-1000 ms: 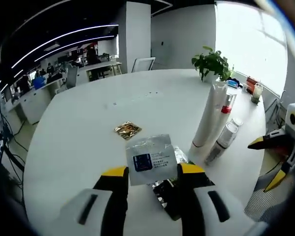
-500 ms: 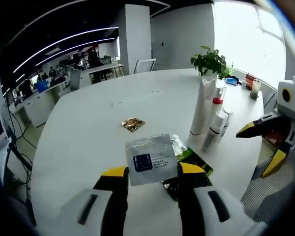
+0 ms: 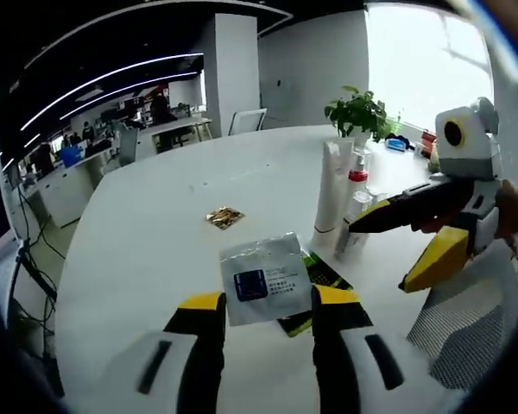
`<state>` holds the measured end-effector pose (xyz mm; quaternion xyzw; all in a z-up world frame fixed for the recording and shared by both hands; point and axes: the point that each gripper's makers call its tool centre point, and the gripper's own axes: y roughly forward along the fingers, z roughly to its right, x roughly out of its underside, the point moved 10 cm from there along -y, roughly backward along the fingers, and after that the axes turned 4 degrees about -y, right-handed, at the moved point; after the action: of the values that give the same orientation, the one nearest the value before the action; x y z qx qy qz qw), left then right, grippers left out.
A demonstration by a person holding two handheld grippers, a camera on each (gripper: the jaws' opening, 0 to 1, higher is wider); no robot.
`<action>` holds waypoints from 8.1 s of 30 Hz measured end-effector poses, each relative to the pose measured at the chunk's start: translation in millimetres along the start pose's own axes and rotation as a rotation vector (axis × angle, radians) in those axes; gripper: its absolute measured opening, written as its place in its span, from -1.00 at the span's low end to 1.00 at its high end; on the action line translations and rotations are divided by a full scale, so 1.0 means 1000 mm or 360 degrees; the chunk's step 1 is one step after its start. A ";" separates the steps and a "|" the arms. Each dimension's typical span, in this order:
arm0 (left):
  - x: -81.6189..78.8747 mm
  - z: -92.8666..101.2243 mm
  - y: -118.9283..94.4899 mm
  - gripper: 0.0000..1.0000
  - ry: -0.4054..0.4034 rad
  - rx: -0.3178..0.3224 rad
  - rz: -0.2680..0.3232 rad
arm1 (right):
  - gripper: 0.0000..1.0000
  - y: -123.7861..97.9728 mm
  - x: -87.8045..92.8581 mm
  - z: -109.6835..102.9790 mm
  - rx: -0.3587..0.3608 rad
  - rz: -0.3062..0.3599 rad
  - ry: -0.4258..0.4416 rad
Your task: Arrange the skincare products in the storage area until every visible bottle or jar stands upright without overlapping.
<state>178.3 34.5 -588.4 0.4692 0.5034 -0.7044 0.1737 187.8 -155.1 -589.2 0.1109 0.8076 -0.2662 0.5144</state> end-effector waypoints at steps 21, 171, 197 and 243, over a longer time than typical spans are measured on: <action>-0.001 0.015 -0.023 -0.22 0.0037 0.0038 0.0042 | -0.68 0.026 -0.001 -0.001 -0.0099 0.0133 0.0324; 0.068 -0.058 0.077 -0.61 0.0228 0.0175 -0.0361 | -0.98 0.145 0.062 0.040 0.0174 -0.0613 -0.0651; 0.070 -0.058 0.078 -0.57 0.0236 0.0122 -0.0363 | -0.19 0.112 0.051 0.032 0.0188 -0.0620 -0.0928; 0.072 -0.054 0.072 -0.30 0.0117 -0.0026 -0.0419 | 0.28 0.024 0.069 0.006 0.0299 -0.0560 -0.0586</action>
<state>220.1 67.4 -690.8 0.4232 0.5725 -0.6993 0.0649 172.8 -145.1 -660.4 -0.0343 0.6790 -0.4410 0.5859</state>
